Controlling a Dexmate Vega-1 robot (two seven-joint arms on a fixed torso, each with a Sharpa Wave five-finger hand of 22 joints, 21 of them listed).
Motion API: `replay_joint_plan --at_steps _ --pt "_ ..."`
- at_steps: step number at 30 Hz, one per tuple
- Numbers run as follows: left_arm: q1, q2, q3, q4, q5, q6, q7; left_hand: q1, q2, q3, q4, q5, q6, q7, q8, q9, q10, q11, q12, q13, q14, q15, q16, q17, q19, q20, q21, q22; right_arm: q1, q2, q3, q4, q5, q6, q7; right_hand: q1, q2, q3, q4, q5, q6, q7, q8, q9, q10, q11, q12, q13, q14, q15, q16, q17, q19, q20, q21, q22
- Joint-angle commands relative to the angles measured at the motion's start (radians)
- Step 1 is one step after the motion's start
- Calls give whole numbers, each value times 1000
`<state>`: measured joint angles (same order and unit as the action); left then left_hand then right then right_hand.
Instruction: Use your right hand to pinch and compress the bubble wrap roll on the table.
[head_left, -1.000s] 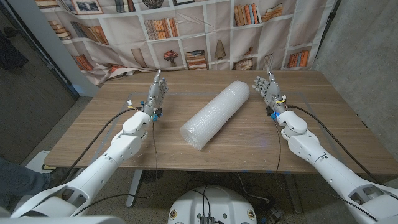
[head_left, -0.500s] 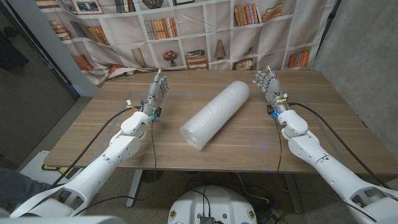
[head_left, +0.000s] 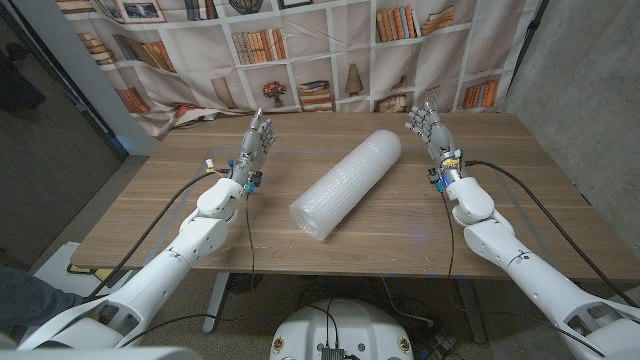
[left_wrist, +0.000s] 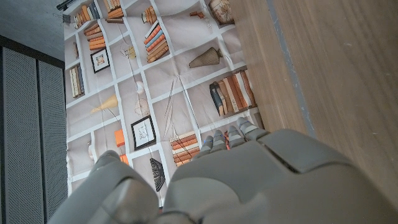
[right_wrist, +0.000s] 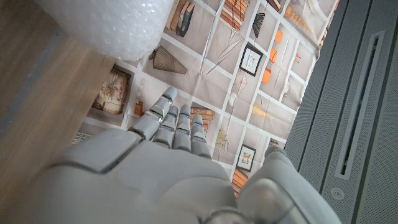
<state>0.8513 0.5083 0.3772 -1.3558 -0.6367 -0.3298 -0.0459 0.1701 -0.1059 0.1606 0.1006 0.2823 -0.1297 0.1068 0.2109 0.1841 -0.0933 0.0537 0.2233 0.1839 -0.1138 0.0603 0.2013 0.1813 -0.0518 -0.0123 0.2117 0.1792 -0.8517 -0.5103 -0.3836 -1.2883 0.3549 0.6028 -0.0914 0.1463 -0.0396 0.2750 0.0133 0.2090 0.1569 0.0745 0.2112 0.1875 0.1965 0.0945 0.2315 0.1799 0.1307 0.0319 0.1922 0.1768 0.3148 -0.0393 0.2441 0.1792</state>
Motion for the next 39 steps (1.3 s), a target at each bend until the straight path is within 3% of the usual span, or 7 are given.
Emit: replay_joint_plan --at_steps 1,6,12,26,31,34,39 --pt "28 12 -1 -37 9 7 24 10 6 4 -7 2 9 -1 8 1 11 3 5 3 10 0 4 3 11 4 11 1 44 42 -11 135 -149 206 -66 17 5 2 -10 -1 4 9 1 3 -3 -1 -5 4 6 0 -1 3 21 -56 5 2" --pt "39 26 -2 -59 13 20 29 19 15 6 -10 0 30 0 12 1 30 2 9 3 27 0 6 2 22 7 12 1 54 55 -12 167 -188 245 -90 24 6 4 -16 -1 -4 -1 -3 3 -5 1 -7 4 14 2 0 3 32 -55 6 1" --pt "47 34 -3 -75 13 24 31 25 19 6 -11 -1 46 0 15 1 42 1 10 3 39 -1 7 2 26 9 12 1 51 43 -9 150 -281 248 -144 35 9 6 -23 -2 -3 -10 -4 4 7 -1 -4 5 33 2 3 3 47 -51 7 0" --pt "65 40 -6 -95 12 20 34 35 28 8 -14 -5 60 -1 16 1 56 -1 11 3 51 -1 5 2 31 3 11 1 46 -37 -15 43 -500 170 -235 48 12 9 -33 -3 -2 -15 -6 4 12 -9 -4 5 41 -7 1 2 55 -51 5 -1" --pt "73 19 -9 -86 27 -18 59 40 33 8 -15 -7 77 -1 19 1 66 -1 12 3 61 0 6 2 36 2 10 0 56 -55 -25 32 -563 165 -266 54 13 10 -37 -4 7 -26 -3 4 14 -9 -5 5 50 -8 2 2 59 -51 4 -1" --pt "78 -4 -13 -74 20 -47 67 52 43 9 -18 -13 119 -4 26 1 110 -2 20 3 100 -6 12 2 71 6 17 -1 69 -61 -35 40 -601 170 -288 59 13 10 -42 -4 11 -30 -3 4 18 -10 -4 5 62 -11 4 2 68 -51 5 -1" --pt "84 5 -11 -88 33 -41 75 58 46 8 -20 -16 132 -5 27 1 122 0 21 3 113 -10 13 2 81 5 18 -1 83 -76 -51 39 -636 164 -303 62 12 9 -45 -4 15 -35 -2 4 24 -15 -3 5 68 -13 4 2 73 -52 4 -1"
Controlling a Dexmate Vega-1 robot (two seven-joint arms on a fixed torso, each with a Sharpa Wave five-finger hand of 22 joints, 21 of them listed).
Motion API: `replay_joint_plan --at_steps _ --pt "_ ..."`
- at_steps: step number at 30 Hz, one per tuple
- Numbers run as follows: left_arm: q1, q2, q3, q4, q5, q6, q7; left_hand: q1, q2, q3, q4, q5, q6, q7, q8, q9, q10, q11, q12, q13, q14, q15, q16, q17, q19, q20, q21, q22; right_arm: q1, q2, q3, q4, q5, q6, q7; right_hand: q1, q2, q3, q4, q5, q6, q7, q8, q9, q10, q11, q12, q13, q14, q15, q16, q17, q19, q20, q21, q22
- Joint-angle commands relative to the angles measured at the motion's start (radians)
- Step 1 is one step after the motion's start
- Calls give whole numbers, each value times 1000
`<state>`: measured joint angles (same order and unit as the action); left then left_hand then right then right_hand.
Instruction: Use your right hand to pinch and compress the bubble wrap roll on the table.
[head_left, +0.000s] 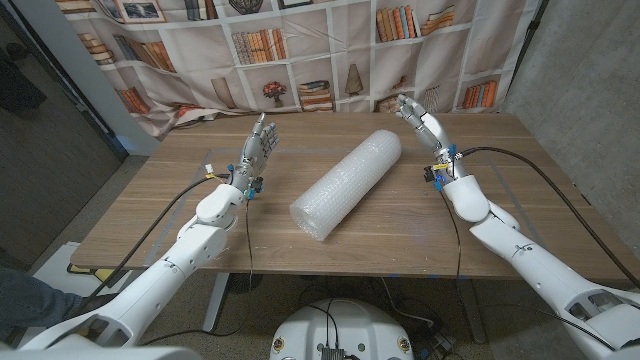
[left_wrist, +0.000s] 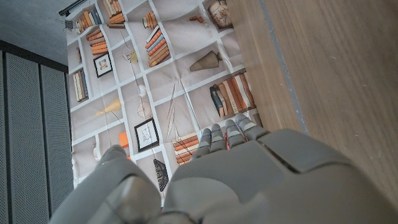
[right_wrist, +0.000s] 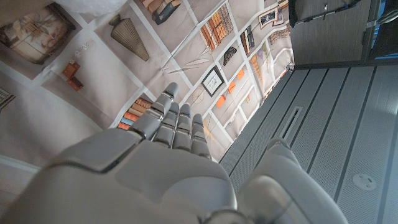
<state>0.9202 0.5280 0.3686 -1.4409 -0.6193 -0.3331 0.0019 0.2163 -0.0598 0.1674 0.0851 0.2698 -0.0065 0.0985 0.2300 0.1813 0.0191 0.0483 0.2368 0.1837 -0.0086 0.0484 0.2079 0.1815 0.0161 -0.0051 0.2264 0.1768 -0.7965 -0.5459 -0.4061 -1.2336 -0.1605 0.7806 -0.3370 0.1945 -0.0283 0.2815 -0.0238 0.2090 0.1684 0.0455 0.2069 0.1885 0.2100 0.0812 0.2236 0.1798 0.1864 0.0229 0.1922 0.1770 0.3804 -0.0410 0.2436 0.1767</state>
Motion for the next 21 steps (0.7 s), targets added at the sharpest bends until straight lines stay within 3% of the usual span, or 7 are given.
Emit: replay_joint_plan --at_steps 1,4,6,8,14,21 --pt "17 -14 -3 -6 14 -34 28 12 0 2 -5 -4 9 4 8 3 10 5 7 3 8 2 6 2 13 -2 3 1 30 -45 -31 -19 -127 -16 -59 14 0 3 -8 -4 4 -6 2 3 11 -1 5 5 13 -5 4 2 7 -50 5 2" --pt "21 -9 -3 -17 17 -28 33 13 0 2 -5 -4 10 3 7 3 10 5 7 3 8 2 5 2 14 -1 3 1 31 -59 -36 -35 -157 -28 -71 15 0 3 -10 -5 3 -9 1 3 14 -4 5 5 12 -3 3 2 7 -50 4 2" --pt "23 -6 -3 -22 19 -26 34 14 1 2 -6 -5 10 3 6 3 11 5 6 3 8 2 4 2 15 -2 3 1 29 -68 -39 -49 -173 -38 -80 17 0 2 -13 -5 8 -38 2 4 27 -10 9 5 12 -3 0 3 3 -47 -1 2" --pt "24 -5 -4 -26 20 -26 36 15 1 2 -6 -5 10 3 6 3 12 6 6 3 9 2 4 2 14 -1 2 1 27 -78 -41 -66 -184 -52 -82 18 0 1 -13 -5 10 -41 2 4 34 -15 11 5 13 -1 0 3 5 -46 -1 2" --pt "28 -4 -4 -32 21 -24 40 18 3 2 -7 -6 11 2 4 3 13 4 4 3 10 3 2 1 14 -1 1 1 21 -102 -48 -100 -219 -78 -96 17 0 -2 -17 -6 35 -75 8 5 68 -52 19 5 19 11 -3 4 5 -24 -8 3" --pt "29 -6 0 -29 22 -22 37 21 5 1 -7 -8 17 -2 4 3 16 5 3 3 11 3 0 2 14 0 -1 1 11 -125 -59 -144 -273 -119 -123 16 4 -5 -21 -7 64 -100 14 6 100 -76 25 4 14 -1 -8 4 -64 -6 -39 5"
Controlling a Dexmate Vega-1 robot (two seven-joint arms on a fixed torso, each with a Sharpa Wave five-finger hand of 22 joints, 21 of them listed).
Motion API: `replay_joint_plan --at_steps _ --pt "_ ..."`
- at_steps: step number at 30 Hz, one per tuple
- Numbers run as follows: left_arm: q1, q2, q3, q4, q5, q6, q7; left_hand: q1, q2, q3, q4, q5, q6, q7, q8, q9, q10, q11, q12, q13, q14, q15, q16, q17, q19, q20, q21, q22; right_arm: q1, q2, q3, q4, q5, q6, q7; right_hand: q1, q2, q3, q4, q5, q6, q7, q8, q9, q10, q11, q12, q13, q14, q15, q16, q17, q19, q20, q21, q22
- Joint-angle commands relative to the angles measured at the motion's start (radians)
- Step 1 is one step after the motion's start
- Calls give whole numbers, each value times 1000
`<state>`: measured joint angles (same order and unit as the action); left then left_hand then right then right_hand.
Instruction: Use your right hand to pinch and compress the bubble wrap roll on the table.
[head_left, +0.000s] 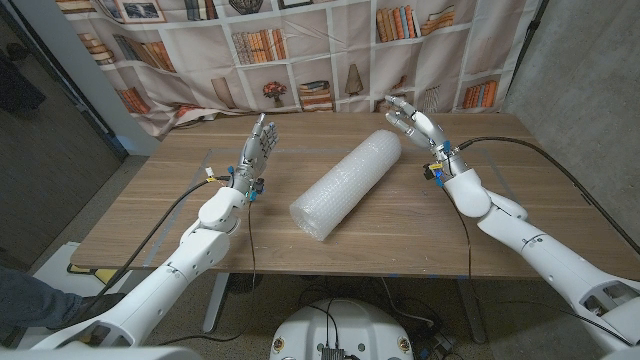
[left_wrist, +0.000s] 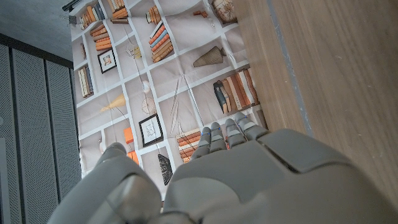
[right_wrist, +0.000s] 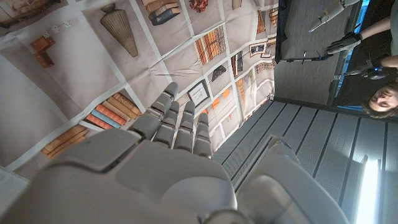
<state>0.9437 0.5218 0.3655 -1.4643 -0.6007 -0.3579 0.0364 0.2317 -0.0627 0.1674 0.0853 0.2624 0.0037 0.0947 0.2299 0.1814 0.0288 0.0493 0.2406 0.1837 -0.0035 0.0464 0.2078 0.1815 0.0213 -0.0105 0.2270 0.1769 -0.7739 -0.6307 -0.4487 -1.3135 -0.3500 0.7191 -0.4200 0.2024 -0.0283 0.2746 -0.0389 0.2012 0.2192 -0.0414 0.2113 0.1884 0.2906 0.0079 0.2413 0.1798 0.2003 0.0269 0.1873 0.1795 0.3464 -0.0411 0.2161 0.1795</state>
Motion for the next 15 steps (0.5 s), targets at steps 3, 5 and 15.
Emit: replay_joint_plan --at_steps 3,5,15 --pt "4 0 4 -3 5 1 1 6 8 1 -8 -1 7 1 3 3 7 3 -1 3 7 5 0 1 8 8 -3 1 -12 -50 -21 -81 -111 -72 -53 10 7 1 -11 0 26 -29 8 6 18 -38 1 4 14 1 0 0 -55 52 -20 3" --pt "3 0 3 -1 3 -1 -1 7 9 1 -8 -2 8 2 3 3 7 1 -1 3 8 5 0 1 8 9 -3 1 -13 -55 -24 -92 -129 -84 -65 10 8 1 -12 0 25 -35 6 6 11 -46 -4 4 29 5 3 0 -52 74 -17 3" --pt "3 4 0 5 -3 1 -9 10 11 1 -9 -4 15 -3 3 3 12 -3 -3 3 13 2 -1 2 8 11 -5 1 0 -76 -51 -116 -193 -120 -102 5 21 -4 -22 -3 6 -69 -11 7 5 -119 -22 3 191 125 30 -1 23 163 8 5"
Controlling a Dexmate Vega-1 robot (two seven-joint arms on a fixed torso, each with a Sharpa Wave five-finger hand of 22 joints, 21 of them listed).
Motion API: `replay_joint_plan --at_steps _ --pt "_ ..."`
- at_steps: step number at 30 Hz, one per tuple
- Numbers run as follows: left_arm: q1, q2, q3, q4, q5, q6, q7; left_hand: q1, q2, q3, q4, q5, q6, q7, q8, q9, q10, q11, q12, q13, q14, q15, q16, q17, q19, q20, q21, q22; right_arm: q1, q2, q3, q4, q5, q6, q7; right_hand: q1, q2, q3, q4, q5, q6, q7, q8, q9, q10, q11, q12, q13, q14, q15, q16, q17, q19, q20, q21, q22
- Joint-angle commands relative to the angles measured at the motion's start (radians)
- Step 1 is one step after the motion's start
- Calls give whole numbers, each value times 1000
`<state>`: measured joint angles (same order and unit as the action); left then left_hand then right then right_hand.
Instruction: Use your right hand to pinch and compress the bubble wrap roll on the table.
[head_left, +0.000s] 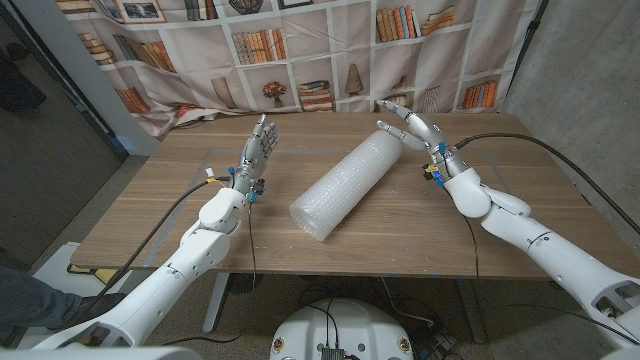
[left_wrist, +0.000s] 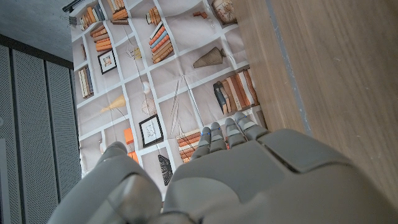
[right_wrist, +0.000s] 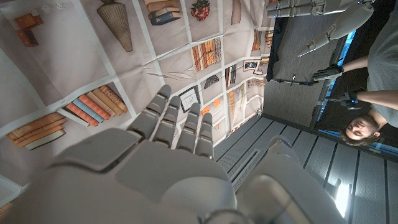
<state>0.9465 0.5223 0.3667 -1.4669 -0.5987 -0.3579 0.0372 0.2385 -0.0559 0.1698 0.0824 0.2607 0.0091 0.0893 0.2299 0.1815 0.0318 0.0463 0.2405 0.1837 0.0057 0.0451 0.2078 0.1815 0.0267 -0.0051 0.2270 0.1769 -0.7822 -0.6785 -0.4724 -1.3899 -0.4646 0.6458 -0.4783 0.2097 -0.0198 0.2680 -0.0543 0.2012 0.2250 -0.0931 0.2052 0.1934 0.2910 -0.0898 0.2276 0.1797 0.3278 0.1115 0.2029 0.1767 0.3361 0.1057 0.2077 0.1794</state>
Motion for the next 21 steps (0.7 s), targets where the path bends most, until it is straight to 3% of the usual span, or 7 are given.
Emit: replay_joint_plan --at_steps 1,8,13,21 --pt "0 4 -1 8 -6 1 -10 3 5 -2 -6 -3 12 3 3 3 10 0 -3 3 4 3 -2 2 3 6 -5 1 11 -30 -30 -41 -84 -48 -46 -2 13 3 -7 -4 -1 -18 -5 2 4 -24 -9 3 79 44 16 1 44 18 19 5" --pt "-8 3 -2 19 -7 -1 -16 6 7 -2 -6 -4 16 0 2 4 13 1 -4 4 6 3 -3 2 4 7 -6 1 27 -59 -50 -64 -111 -62 -26 2 13 3 -15 -3 -10 -34 -8 2 -4 -21 -16 4 80 53 2 1 106 36 37 4" --pt "-16 1 1 29 -12 4 -25 8 10 -1 -7 -6 18 -1 2 4 15 2 -5 4 7 2 -4 2 4 8 -7 1 38 -81 -59 -81 -109 -68 10 12 9 3 -26 -3 -14 -35 -9 2 -23 -11 -24 4 27 40 -24 1 140 54 42 2" --pt "-26 -4 6 40 -11 6 -29 10 13 -1 -7 -7 20 -2 0 4 15 -1 -7 4 8 3 -5 2 4 9 -8 2 61 -116 -73 -106 -117 -70 84 21 5 3 -37 -5 -35 -24 -14 2 -62 30 -35 6 -31 22 -35 2 181 56 45 0"
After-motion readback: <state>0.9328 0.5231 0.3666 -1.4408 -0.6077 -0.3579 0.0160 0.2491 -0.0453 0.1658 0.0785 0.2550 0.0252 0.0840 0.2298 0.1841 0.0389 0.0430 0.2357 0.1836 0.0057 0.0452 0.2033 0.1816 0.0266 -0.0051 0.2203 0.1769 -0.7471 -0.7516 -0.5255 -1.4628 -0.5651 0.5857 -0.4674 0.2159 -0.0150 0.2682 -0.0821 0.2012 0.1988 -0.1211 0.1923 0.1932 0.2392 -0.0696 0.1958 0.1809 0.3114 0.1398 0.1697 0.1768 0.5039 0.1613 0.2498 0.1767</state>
